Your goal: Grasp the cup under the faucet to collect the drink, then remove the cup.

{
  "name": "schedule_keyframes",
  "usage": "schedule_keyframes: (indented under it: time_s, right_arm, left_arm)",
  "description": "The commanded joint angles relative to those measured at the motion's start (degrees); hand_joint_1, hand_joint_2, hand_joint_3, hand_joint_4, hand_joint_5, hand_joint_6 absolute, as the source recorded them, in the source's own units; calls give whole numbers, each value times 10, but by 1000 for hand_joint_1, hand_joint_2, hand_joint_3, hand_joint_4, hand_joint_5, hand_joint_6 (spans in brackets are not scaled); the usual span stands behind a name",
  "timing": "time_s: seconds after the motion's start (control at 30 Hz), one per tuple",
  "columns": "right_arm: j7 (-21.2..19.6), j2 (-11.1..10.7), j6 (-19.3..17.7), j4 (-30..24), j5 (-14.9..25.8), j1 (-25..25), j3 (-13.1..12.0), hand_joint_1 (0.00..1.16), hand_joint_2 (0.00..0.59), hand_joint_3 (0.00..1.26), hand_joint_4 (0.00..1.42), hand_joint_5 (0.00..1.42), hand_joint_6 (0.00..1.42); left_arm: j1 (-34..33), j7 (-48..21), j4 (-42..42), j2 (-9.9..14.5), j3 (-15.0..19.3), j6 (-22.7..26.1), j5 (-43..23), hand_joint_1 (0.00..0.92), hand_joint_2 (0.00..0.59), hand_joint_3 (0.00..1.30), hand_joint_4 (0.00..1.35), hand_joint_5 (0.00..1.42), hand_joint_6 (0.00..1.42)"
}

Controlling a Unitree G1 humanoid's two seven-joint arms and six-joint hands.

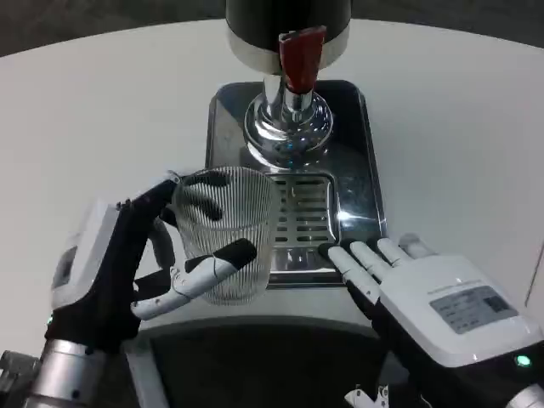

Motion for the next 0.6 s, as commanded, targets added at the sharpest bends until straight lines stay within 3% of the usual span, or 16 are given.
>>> schedule_keyframes:
  time_s: [0.03,0.33,0.6]
  right_arm:
    - [8,8,-3,-12,-4,11,-1,640,347,0,0,0,0]
    - [7,15,-6,-20,-7,29,-6,640,347,0,0,0,0]
    - [6,17,-6,-29,-6,41,-12,640,347,0,0,0,0]
  left_arm:
    - [-36,36,47,12,-5,-29,15,268,462,795,918,774,1112]
    - [-124,89,155,26,-33,-51,49,268,462,798,918,774,1112]
    - [-204,144,257,21,-67,-57,76,268,462,803,918,775,1113]
